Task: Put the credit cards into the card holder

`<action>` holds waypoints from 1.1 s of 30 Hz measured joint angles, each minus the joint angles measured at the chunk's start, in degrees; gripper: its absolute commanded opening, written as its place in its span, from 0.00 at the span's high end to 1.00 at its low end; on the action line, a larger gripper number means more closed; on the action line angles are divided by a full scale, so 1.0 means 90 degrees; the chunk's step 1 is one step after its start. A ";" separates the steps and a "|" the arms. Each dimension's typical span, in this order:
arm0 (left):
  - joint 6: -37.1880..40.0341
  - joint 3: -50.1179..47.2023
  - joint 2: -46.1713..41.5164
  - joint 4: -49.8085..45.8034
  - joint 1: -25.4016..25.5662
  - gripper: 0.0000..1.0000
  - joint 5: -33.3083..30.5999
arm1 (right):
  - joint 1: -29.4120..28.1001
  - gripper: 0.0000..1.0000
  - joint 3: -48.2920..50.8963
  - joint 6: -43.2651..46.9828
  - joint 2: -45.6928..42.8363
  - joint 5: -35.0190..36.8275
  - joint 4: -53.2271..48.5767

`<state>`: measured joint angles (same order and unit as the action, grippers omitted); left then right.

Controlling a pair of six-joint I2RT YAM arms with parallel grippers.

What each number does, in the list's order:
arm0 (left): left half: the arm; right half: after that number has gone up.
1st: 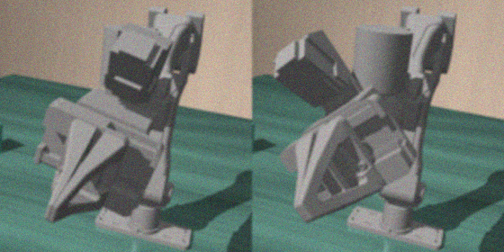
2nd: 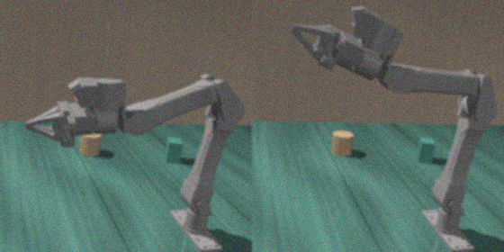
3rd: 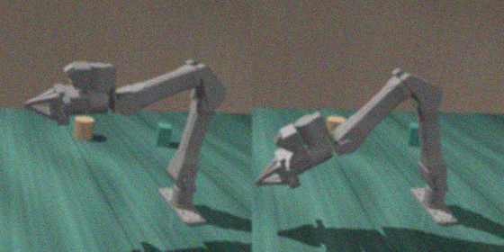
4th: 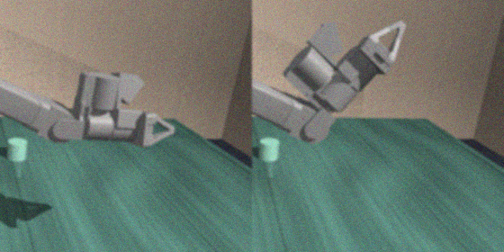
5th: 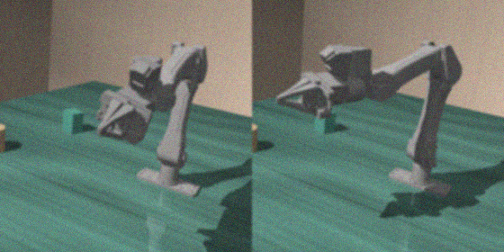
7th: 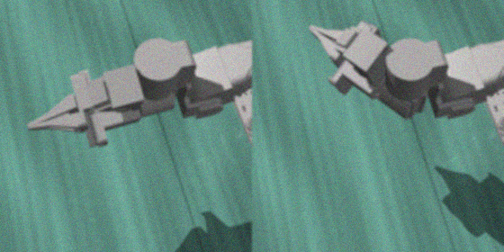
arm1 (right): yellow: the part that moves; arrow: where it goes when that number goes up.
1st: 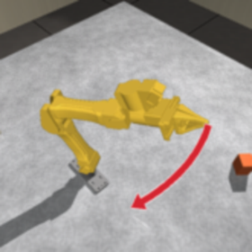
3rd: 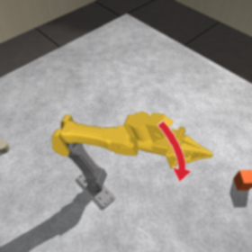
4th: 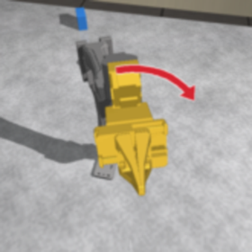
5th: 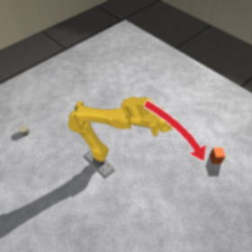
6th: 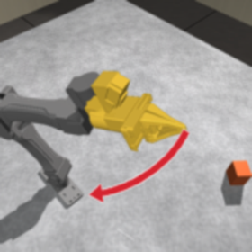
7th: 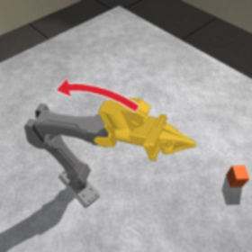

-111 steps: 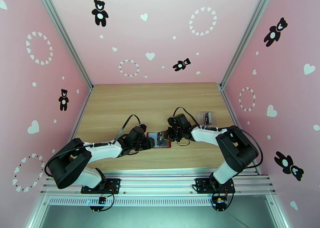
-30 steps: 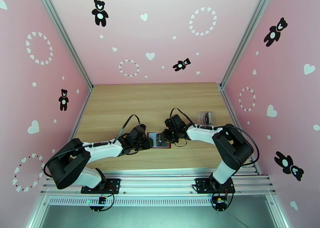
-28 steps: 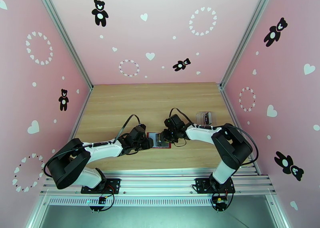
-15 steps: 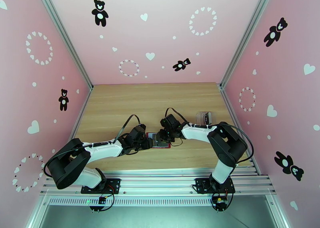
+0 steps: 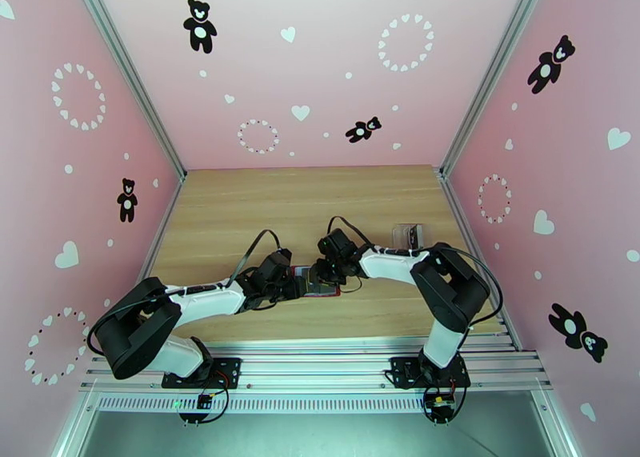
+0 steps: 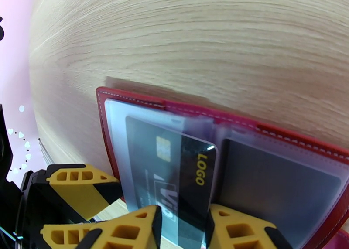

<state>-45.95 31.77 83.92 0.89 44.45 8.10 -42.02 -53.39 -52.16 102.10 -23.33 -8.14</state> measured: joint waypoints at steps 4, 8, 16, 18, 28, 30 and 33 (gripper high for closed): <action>-0.0024 -0.0005 0.0000 0.0002 0.0000 0.59 0.0000 | 0.0000 0.66 -0.0010 -0.0036 0.0027 -0.0027 0.0022; -0.0022 -0.0005 -0.0002 -0.0002 0.0000 0.59 0.0000 | -0.0012 0.65 -0.0097 0.0019 0.0027 0.0046 -0.0129; 0.0010 -0.0005 -0.0384 -0.0175 -0.0022 0.59 0.0000 | -0.0044 0.59 -0.0238 0.0274 -0.0085 0.0374 -0.0617; 0.0044 -0.0005 -0.0532 -0.0226 -0.0056 0.59 -0.0010 | -0.0044 0.58 -0.0287 0.0362 -0.0131 0.0491 -0.0767; 0.0100 0.0012 -0.0260 -0.0313 -0.0109 0.71 -0.0075 | -0.0044 0.61 -0.0563 0.0534 -0.0131 0.0704 -0.1061; 0.0100 0.0012 -0.0138 -0.0316 -0.0112 0.72 -0.0078 | -0.0044 0.62 -0.0624 0.0537 -0.0078 0.0695 -0.1052; 0.0095 0.0012 -0.0049 -0.0311 -0.0114 0.74 -0.0119 | -0.0046 0.63 -0.0631 0.0532 0.0019 0.0678 -0.1037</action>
<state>-45.10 31.88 83.48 -1.91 43.42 7.03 -42.44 -59.07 -47.37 102.28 -17.23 -17.47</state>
